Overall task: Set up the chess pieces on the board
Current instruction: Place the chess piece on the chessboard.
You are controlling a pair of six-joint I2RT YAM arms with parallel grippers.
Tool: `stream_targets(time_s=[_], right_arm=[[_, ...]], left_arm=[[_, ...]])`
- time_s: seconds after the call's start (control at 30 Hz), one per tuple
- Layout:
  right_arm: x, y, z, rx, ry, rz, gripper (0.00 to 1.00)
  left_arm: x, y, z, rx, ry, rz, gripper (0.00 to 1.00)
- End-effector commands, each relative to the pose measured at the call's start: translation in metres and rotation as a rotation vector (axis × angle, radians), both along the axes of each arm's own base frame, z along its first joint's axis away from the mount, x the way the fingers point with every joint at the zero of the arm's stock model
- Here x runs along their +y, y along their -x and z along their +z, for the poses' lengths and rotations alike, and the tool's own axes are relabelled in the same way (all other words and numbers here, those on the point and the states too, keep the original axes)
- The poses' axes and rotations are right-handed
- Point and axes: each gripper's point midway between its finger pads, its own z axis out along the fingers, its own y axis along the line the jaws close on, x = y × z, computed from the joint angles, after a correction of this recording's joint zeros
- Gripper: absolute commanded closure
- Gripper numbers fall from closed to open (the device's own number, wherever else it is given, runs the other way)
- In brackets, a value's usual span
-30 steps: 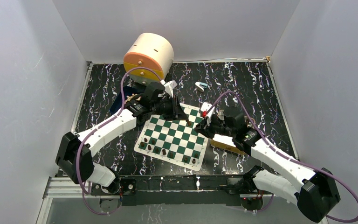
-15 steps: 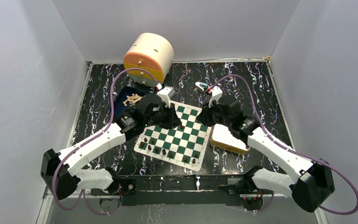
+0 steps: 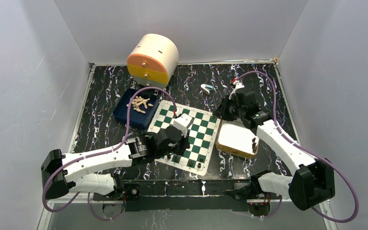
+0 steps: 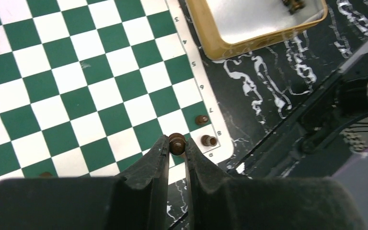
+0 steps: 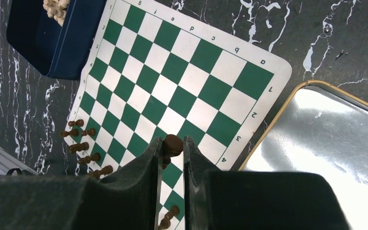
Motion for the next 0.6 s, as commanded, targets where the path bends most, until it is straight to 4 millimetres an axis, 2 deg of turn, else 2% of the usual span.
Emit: stream_targets(time_s=[0.0,0.23,0.57], right_arm=[[0.004,-0.001,0.030,-0.055,-0.066,0.015,0.95],[-0.002,0.004,0.020,-0.042,-0.052,0.011,0.94],[-0.009,0.006,0.019,-0.054,-0.030,0.008,0.94]], left_arm=[[0.015,-0.012,0.005,-0.113,-0.003,0.104,1.00],[0.011,0.003,-0.030,-0.088,-0.060,0.088,1.00],[0.019,0.013,-0.062,-0.068,-0.069,0.103,1.00]])
